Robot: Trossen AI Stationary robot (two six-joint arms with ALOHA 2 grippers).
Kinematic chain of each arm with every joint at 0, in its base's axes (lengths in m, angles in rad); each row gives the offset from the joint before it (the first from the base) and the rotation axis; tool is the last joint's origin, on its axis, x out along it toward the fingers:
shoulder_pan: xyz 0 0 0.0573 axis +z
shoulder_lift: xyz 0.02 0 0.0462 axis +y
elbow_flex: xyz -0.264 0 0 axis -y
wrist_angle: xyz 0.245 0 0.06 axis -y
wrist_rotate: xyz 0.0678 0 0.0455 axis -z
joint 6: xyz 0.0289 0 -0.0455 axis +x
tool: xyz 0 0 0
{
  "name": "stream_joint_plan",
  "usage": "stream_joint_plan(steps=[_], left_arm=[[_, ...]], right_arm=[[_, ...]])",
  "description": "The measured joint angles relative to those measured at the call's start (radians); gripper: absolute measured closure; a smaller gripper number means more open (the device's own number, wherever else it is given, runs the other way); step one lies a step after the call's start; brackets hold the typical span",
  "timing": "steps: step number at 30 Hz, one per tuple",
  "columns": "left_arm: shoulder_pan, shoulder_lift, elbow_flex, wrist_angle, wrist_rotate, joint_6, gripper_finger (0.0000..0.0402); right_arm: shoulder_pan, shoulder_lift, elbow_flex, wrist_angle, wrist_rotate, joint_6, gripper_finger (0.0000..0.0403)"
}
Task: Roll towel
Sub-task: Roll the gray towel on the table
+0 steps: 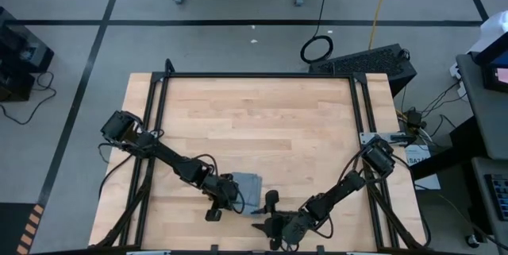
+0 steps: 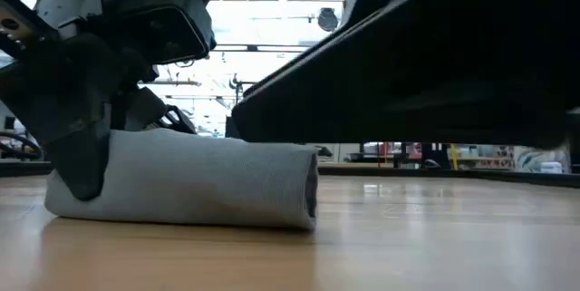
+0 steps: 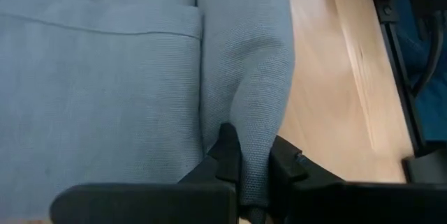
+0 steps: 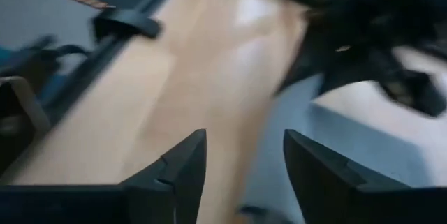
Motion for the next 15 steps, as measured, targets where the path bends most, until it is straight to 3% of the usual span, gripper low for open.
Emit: stream_joint_plan(steps=[4, 10, 15], left_arm=[[0.020, 0.000, 0.000, 0.001, 0.011, -0.033, 0.0377], [0.025, 0.000, 0.000, 0.001, 0.010, -0.033, 0.0377], [0.025, 0.000, 0.000, 0.000, 0.010, -0.033, 0.0377]], right_arm=[[-0.012, 0.013, 0.000, -0.010, -0.093, 0.059, 0.0239], [-0.028, 0.029, 0.000, -0.012, -0.063, 0.066, 0.0262], [-0.022, 0.029, 0.000, 0.005, -0.023, 0.009, 0.0251]])
